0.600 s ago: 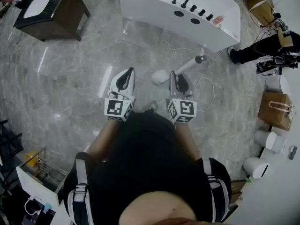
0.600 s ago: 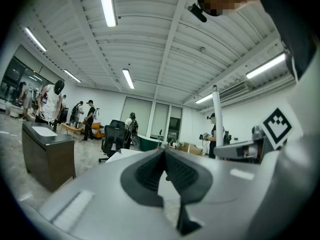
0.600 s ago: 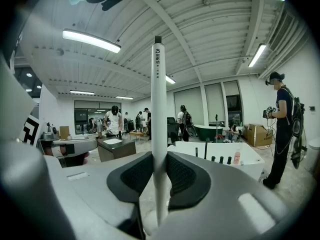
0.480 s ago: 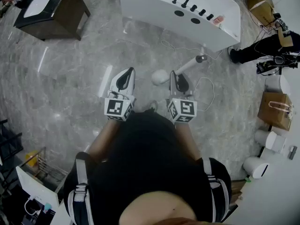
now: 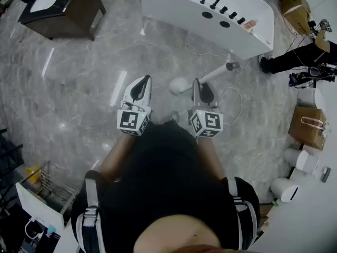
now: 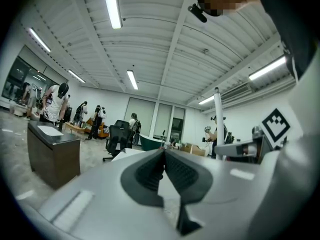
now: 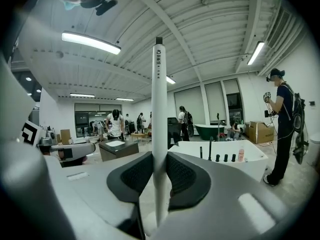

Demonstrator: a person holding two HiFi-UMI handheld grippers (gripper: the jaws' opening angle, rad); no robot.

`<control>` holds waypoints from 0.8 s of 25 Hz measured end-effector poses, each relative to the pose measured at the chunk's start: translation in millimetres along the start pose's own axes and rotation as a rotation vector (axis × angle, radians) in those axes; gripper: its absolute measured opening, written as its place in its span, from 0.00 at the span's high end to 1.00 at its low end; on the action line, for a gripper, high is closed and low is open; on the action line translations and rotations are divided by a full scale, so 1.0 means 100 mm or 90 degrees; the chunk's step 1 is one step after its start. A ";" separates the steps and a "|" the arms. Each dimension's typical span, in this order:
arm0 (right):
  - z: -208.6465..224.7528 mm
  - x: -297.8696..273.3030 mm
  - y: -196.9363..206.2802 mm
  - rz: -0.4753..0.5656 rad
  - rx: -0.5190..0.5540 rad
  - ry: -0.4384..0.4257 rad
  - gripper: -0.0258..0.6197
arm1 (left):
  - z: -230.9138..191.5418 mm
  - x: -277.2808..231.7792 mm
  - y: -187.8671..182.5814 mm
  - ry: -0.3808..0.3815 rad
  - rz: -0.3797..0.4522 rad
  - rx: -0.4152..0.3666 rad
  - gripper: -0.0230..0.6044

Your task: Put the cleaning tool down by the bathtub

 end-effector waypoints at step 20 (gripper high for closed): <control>-0.68 -0.91 -0.18 0.002 0.028 -0.037 0.83 | -1.06 -0.01 -0.06 -0.053 0.015 0.016 0.95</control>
Point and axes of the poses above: the fingertips, and each gripper's own axes: x backward along the fingers, z to its right, y out of its underside, the point moved 2 cm from there along x, backward along the fingers, and after that the axes turned 7 degrees about -z, right-handed, at the moved point
